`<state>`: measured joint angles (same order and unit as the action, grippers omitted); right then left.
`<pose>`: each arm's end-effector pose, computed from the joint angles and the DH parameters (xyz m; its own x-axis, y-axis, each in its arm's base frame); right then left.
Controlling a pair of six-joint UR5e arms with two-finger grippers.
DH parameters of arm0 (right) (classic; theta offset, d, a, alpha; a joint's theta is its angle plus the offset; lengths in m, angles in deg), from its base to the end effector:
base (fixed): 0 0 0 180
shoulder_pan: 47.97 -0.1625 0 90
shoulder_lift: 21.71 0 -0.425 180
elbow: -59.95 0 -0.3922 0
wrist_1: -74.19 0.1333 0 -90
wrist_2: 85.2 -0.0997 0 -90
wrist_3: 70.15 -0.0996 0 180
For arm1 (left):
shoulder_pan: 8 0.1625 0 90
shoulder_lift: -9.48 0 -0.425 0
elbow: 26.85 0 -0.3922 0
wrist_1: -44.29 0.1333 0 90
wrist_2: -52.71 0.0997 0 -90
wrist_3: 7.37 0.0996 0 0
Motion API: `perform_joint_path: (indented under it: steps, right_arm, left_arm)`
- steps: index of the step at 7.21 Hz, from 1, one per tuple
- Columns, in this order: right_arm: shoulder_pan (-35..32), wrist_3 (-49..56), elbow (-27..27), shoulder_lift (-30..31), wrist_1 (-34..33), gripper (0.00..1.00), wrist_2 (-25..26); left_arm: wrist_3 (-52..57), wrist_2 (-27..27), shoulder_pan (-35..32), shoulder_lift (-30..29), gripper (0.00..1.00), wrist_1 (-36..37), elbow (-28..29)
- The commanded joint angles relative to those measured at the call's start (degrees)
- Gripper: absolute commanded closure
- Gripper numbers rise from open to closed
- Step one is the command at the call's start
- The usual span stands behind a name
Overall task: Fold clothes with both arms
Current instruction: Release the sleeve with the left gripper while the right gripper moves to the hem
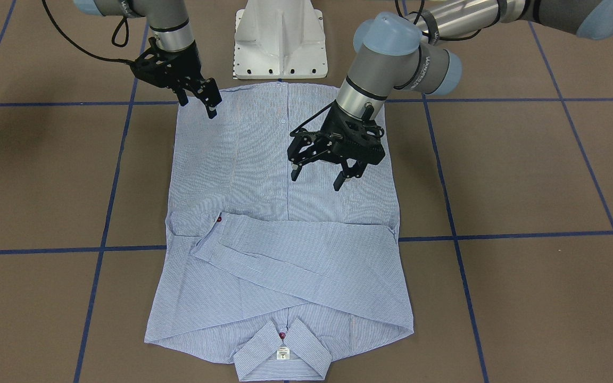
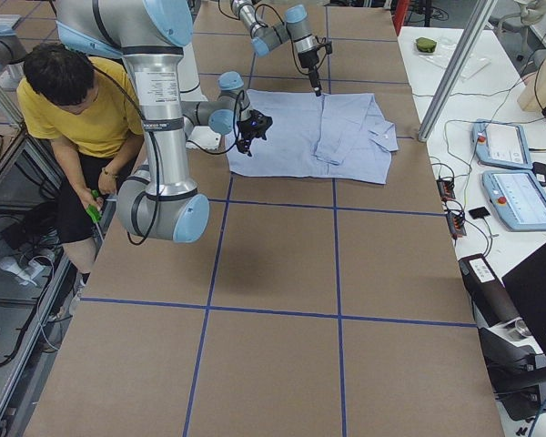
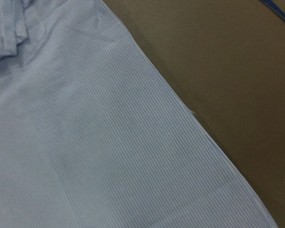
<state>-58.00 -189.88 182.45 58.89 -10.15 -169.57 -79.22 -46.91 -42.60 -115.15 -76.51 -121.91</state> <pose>-0.4692 -0.2283 0.3132 0.4557 0.5818 0.6737 -0.5420 0.7817 -0.3085 0.4846 -0.4760 0.2006 0.3952 0.1005 -0.9131 0.3232 0.9153 0.2406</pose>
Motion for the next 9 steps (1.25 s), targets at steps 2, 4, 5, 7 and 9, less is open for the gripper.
perform_joint_path:
  steps: [2, 4, 5, 7, 9]
  right_arm:
    - [7.83, -9.03, 1.86, 6.59, -0.22, 0.14, 4.39]
    - [7.92, -9.03, 0.9, 6.59, -0.22, 0.18, 4.74]
    - [8.36, -9.03, 0.29, 6.33, -0.22, 0.19, 4.65]
    - [8.36, -9.03, -0.34, 6.15, -0.21, 0.23, 4.65]
    - [8.36, -9.03, -0.16, 5.97, -0.22, 0.96, 4.74]
  left_arm:
    - [-0.22, -0.75, -0.2, 2.02, 0.01, 0.04, -1.35]
    - [-1.35, -0.66, -0.03, 2.46, 0.01, 0.04, -1.45]
    - [-1.45, -0.58, -0.12, 2.46, 0.01, 0.04, -1.45]
    - [-1.45, -0.58, -0.03, 2.55, 0.01, 0.04, -1.36]
    - [-2.5, -0.49, -0.03, 2.9, 0.01, 0.04, -1.36]
